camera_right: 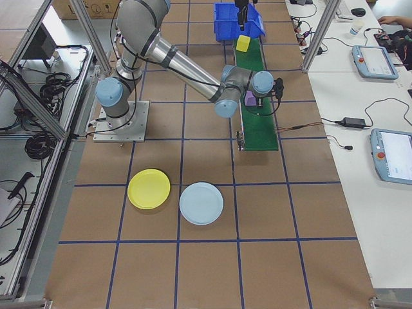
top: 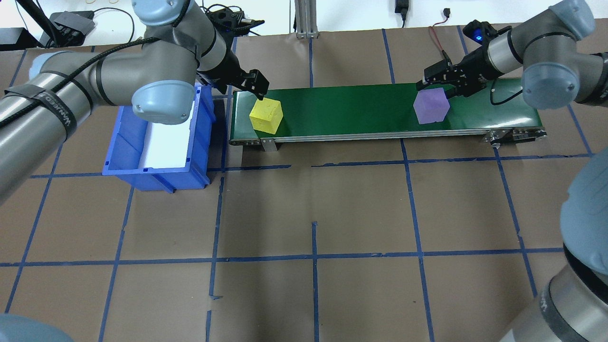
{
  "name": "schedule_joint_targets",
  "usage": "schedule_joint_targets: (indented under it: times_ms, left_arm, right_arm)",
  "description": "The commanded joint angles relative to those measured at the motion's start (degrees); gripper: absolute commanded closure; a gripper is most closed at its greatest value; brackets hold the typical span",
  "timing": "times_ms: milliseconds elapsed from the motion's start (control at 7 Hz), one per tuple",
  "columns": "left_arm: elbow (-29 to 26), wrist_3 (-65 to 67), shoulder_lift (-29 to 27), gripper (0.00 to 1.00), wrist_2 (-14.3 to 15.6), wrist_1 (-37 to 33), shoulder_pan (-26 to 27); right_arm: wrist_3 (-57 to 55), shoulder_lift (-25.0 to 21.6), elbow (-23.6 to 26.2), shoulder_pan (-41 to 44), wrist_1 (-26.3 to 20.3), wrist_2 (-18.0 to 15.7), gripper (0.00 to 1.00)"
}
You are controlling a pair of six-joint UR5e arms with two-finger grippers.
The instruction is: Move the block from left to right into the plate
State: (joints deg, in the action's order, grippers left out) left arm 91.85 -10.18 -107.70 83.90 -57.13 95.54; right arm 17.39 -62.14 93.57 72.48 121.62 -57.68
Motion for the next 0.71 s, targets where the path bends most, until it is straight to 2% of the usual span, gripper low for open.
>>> schedule_joint_targets:
  times_ms: [0,143,286,429,571]
  left_arm:
    - [-1.8,0.1,7.6,0.0,3.3,-14.2,-0.7]
    - [-2.1,0.3,12.5,0.0,3.4,-23.5,-2.2]
    - [-3.1,0.9,15.6,0.0,3.5,-33.2,-4.6]
    - [-4.6,4.4,18.5,0.0,3.5,-40.5,-6.6]
    - [-5.4,8.3,19.1,0.0,3.5,-43.0,-7.0]
  right_arm:
    - [0.5,0.0,0.1,1.2,1.1,-7.0,0.0]
    - [0.8,0.0,0.0,1.2,1.1,-9.5,0.0]
    - [4.1,-0.3,-0.2,1.2,1.1,-15.2,0.18]
    - [6.4,-1.7,-0.1,1.2,0.9,-19.7,0.46]
    - [6.6,-2.5,-0.9,1.0,1.2,-21.8,0.64]
